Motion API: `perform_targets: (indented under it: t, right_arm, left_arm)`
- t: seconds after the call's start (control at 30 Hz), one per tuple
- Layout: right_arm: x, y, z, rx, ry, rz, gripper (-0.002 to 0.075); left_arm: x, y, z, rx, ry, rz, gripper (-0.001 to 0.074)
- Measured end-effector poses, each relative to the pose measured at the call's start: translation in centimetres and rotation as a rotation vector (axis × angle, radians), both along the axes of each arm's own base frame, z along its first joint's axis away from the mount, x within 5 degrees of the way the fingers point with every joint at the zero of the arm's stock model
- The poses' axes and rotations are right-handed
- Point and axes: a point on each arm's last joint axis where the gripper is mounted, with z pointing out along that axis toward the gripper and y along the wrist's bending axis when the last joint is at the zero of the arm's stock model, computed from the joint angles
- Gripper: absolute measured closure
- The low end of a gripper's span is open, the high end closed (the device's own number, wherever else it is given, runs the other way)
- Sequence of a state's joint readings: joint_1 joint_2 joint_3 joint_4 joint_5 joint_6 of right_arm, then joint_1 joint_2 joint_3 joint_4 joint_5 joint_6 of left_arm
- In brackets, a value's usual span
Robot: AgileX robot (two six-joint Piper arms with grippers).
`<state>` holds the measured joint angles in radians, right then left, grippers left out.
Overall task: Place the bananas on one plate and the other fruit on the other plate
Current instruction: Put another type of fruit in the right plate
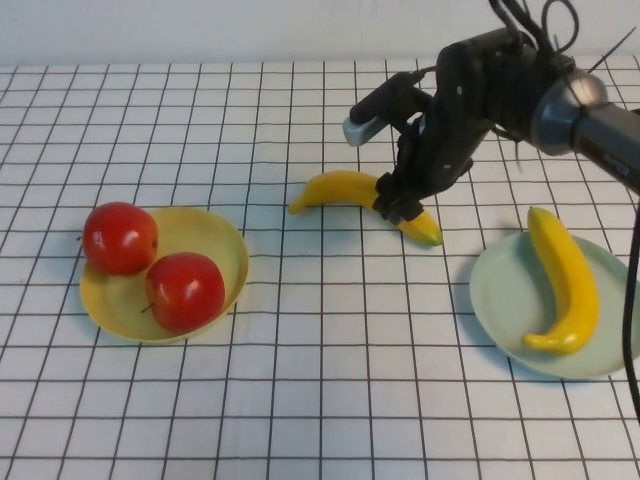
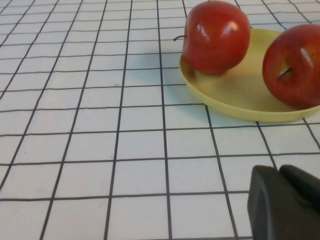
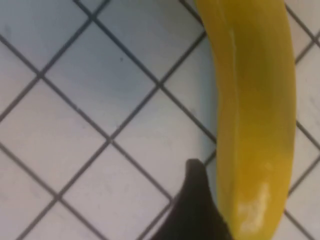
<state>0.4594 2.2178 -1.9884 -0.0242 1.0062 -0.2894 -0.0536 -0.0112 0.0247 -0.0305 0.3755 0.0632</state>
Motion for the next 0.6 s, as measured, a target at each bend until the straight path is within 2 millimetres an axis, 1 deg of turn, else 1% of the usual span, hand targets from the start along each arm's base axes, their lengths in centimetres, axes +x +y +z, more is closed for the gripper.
perform_targets:
  t: [0.1,0.2,0.3,0.33,0.43,0.6]
  right_arm:
    - [1.1,1.0,-0.8,0.004,-0.015,0.021,0.0251]
    - [1.9,1.3,-1.7,0.004,-0.016,0.025,0.0251]
    - [2.4,1.5,-2.7,0.007,-0.011,0.024,0.0251]
    - [2.6,1.5,-3.4,0.006,-0.005,0.022,0.0251]
    - [3.0,1.3,-4.5,0.011,0.010,0.013,0.0251]
    - [3.3,1.1,-4.8,0.038,0.017,-0.001,0.0258]
  left_arm:
    - [0.0,0.0,0.0,0.000,0.000,0.000,0.0738]
    - [0.0,0.0,0.0,0.000,0.000,0.000,0.0738]
    - [0.0,0.0,0.0,0.000,0.000,0.000,0.0738]
    - [0.0,0.0,0.0,0.000,0.000,0.000,0.0738]
    - [0.0,0.0,0.0,0.000,0.000,0.000,0.0738]
    - [0.0,0.0,0.0,0.000,0.000,0.000,0.0738]
